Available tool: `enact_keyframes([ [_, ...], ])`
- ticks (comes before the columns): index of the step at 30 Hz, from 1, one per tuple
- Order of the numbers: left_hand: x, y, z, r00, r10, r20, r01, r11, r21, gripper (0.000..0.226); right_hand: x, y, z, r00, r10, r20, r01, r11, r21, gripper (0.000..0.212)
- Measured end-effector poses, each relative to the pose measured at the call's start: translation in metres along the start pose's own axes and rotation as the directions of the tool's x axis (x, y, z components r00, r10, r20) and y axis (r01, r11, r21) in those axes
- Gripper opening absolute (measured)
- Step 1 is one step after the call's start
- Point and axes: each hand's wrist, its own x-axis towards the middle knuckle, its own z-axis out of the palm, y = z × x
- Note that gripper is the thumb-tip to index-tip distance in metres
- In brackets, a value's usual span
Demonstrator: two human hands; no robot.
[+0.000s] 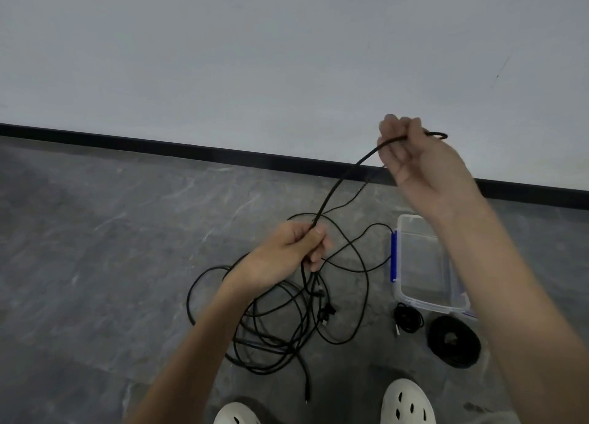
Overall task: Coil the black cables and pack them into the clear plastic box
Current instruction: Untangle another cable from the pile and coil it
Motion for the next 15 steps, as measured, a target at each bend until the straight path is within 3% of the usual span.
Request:
enact_keyframes([
  [1, 0.002, 0.000, 0.001, 1.000, 0.008, -0.016, -0.008, 1.000, -0.015, 0.033, -0.001, 0.004, -0.002, 0.999, 0.042, 0.018, -0.042, 0.999, -0.010, 0.014],
  [3, 0.007, 0.002, 0.005, 0.999, 0.025, -0.044, -0.027, 0.999, -0.039, 0.034, -0.010, 0.024, 0.002, 0.975, 0.197, 0.102, -0.161, 0.945, -0.286, 0.009],
  [5, 0.011, 0.002, 0.009, 0.998, 0.039, -0.048, -0.042, 0.997, -0.057, 0.033, -0.019, 0.041, 0.010, 0.947, 0.282, 0.151, -0.172, 0.847, -0.503, 0.011],
  [7, 0.009, 0.001, 0.008, 0.998, 0.046, -0.038, -0.047, 0.998, -0.032, 0.031, -0.017, 0.040, 0.015, 0.969, 0.209, 0.131, -0.136, 0.896, -0.422, 0.012],
  [9, 0.005, -0.003, 0.005, 0.999, 0.036, -0.021, -0.035, 0.998, 0.060, 0.029, -0.007, 0.026, 0.011, 0.991, 0.133, 0.031, -0.127, 0.980, -0.153, 0.013],
  [11, 0.002, -0.004, 0.004, 1.000, 0.029, -0.001, -0.029, 0.995, 0.098, 0.028, -0.001, 0.017, 0.001, 0.990, 0.126, -0.060, -0.125, 0.992, 0.025, 0.016],
  [12, 0.001, -0.004, 0.005, 0.999, 0.034, 0.007, -0.035, 0.997, 0.071, 0.029, -0.002, 0.018, -0.003, 0.985, 0.149, -0.082, -0.151, 0.988, -0.021, 0.019],
  [13, 0.002, -0.002, 0.006, 0.999, 0.043, 0.010, -0.043, 0.999, 0.019, 0.030, -0.003, 0.023, -0.005, 0.978, 0.178, -0.105, -0.196, 0.962, -0.192, 0.026],
  [14, 0.002, 0.001, 0.008, 0.998, 0.055, 0.009, -0.054, 0.998, -0.042, 0.031, -0.005, 0.029, -0.007, 0.971, 0.197, -0.136, -0.238, 0.865, -0.441, 0.034],
  [15, 0.003, 0.004, 0.009, 0.998, 0.066, 0.006, -0.065, 0.992, -0.105, 0.032, -0.006, 0.036, -0.009, 0.971, 0.174, -0.165, -0.240, 0.690, -0.683, 0.043],
])
